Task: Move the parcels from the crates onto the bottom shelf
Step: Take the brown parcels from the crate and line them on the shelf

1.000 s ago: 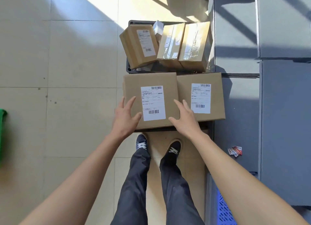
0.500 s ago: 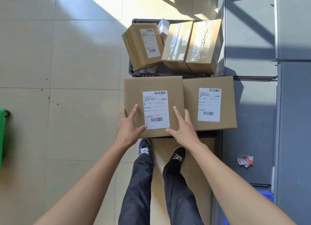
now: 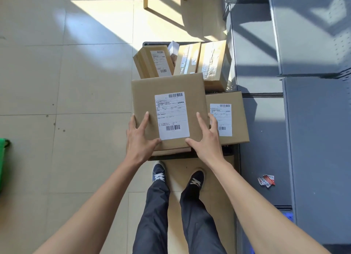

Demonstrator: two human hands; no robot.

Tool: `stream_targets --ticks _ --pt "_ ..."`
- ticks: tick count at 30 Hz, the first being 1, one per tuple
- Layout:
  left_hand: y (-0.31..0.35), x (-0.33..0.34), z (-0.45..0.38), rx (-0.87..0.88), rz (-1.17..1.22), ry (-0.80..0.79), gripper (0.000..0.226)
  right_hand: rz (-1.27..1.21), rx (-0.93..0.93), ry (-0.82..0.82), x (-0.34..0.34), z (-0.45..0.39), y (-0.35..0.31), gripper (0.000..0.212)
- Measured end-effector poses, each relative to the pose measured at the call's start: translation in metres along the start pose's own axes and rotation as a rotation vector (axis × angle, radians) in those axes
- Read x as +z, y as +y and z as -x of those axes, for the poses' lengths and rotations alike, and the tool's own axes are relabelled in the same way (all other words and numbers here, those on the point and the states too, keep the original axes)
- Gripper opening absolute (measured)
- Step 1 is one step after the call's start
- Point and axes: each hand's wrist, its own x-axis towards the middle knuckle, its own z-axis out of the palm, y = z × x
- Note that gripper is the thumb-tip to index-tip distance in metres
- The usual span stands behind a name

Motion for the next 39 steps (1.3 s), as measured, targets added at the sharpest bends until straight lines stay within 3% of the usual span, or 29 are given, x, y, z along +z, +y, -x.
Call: stream_targets --ticks 11,21,30,39 --pt "0.098 -0.043 0.082 0.307 0.015 0.052 0.1 -0.098 -0.004 0.246 -0.1 0.099 -0.025 0.093" --pt "0.101 -0.034 0.168 0.513 -0.03 -0.088 0.1 -0.125 0.126 0.412 -0.112 0.232 -0.007 0.089" --pt "0.104 -0.004 0.263 0.584 -0.127 -0.161 0.1 -0.16 0.212 0.499 -0.119 0.34 0.038 0.09" --pt "0.087 0.073 0.379 0.612 -0.26 -0.223 0.098 -0.196 0.286 0.479 -0.11 0.454 0.141 0.092"
